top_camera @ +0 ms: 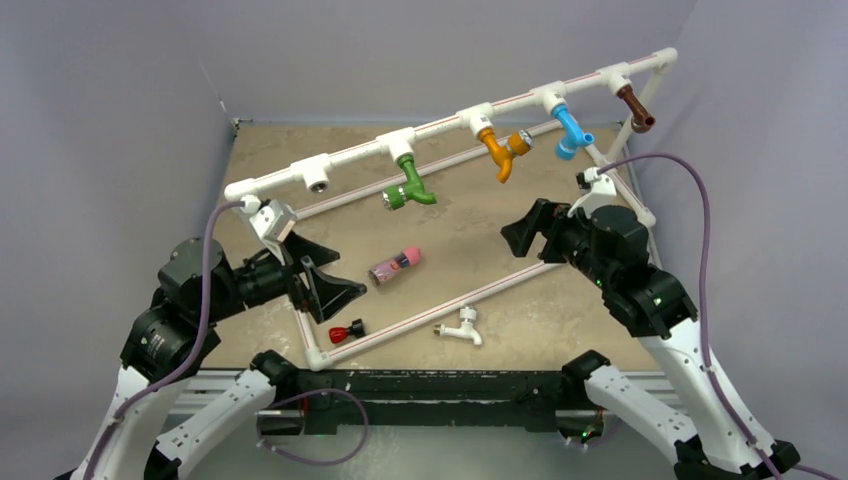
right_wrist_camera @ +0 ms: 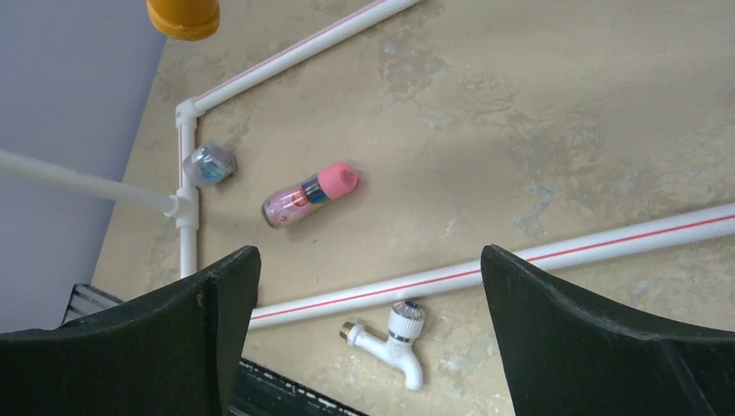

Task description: Install the water faucets

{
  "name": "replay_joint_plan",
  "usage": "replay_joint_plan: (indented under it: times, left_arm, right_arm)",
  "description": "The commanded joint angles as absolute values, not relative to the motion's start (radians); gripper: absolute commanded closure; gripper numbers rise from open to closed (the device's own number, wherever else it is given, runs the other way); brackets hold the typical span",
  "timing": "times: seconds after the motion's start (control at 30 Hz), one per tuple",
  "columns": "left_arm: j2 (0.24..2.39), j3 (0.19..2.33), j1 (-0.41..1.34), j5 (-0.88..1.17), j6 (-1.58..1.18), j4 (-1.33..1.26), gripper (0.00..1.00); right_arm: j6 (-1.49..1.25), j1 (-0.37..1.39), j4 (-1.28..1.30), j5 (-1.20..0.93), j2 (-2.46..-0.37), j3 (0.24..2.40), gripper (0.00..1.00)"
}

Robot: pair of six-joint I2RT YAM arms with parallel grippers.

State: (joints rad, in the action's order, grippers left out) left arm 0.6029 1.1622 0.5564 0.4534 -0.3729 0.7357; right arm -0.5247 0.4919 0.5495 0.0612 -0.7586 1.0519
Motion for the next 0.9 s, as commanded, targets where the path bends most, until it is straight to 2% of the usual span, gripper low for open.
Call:
replay_joint_plan:
  times: [0.0, 0.13, 0.5, 0.87]
  left_arm:
    - [0.584, 1.134, 0.548, 0.491, -0.358, 0.710, 0.02]
    - [0.575, 1.109, 0.547, 0.516, -0.374, 0.689, 0.02]
    - [0.517, 1.034, 0.545, 0.536, -0.398, 0.692, 0.02]
    - [0.492, 1.034, 0.544, 0.524, -0.394, 0.728, 0.02]
  right_arm:
    - [-0.552, 0.498, 0.661, 0.052, -0.800, 1.111, 0.02]
    - [-0.536, 0.498, 0.663, 0.015, -0.786, 1.070, 0.02]
    - [-0.528, 0.501, 0.676, -0.079, -0.862, 0.894, 0.13]
    - [-0.660, 0.532, 0.573, -0.095, -0.929, 0.777, 0.22]
